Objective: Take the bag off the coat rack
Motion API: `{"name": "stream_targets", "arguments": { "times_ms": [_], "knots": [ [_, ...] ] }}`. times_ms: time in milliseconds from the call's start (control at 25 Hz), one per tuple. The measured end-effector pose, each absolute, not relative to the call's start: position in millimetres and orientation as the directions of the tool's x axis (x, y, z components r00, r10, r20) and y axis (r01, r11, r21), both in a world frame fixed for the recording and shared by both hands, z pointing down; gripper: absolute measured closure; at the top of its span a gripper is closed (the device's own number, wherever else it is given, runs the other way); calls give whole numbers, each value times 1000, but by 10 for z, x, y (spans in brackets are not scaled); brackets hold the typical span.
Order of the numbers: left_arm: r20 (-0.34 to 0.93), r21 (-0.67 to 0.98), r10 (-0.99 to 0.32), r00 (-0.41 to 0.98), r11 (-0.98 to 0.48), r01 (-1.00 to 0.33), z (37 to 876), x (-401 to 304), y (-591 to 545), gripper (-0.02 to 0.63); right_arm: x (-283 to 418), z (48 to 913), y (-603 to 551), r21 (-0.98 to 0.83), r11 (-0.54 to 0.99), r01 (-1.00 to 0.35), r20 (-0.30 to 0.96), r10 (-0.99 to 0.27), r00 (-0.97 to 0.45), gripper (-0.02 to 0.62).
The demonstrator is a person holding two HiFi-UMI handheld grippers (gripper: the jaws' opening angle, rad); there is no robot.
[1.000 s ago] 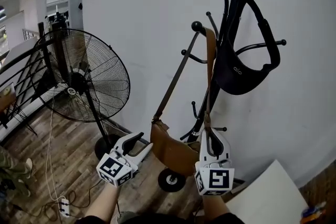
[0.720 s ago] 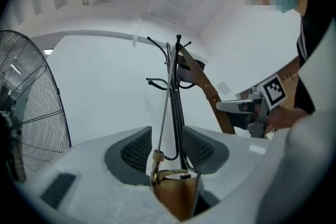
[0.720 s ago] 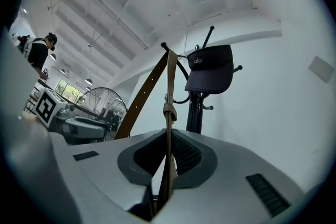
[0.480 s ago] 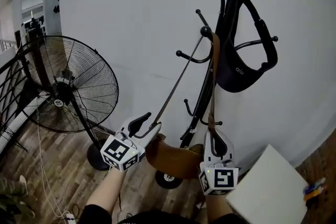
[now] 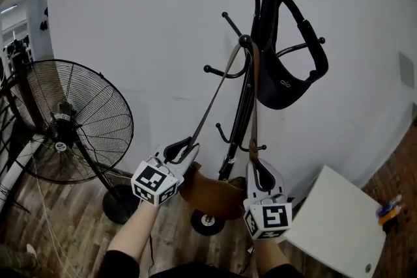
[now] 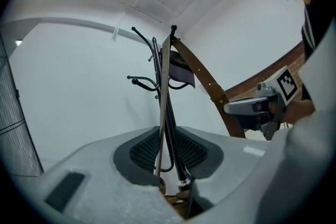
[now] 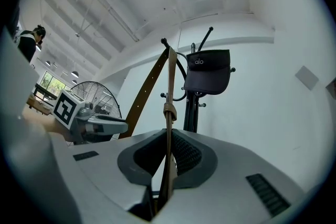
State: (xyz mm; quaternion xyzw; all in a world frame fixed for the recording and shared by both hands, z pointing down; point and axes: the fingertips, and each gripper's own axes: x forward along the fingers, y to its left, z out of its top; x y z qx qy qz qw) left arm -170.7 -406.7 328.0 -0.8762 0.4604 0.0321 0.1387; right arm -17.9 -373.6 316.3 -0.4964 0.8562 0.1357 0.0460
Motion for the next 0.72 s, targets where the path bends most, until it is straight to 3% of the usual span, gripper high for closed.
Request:
{"name": "stream_targets", "arguments": {
  "times_ms": [200, 720],
  "knots": [
    [-188, -193, -797, 574, -543, -817, 3285, -1765, -4182, 578, -175, 3170, -3716, 168, 436, -884, -214, -859, -465, 568],
    [-171, -169, -782, 599, -576, -800, 3273, -1757, -4151, 588, -17, 3094, -3628, 147, 386, -911, -217, -886, -411, 568]
  ]
}}
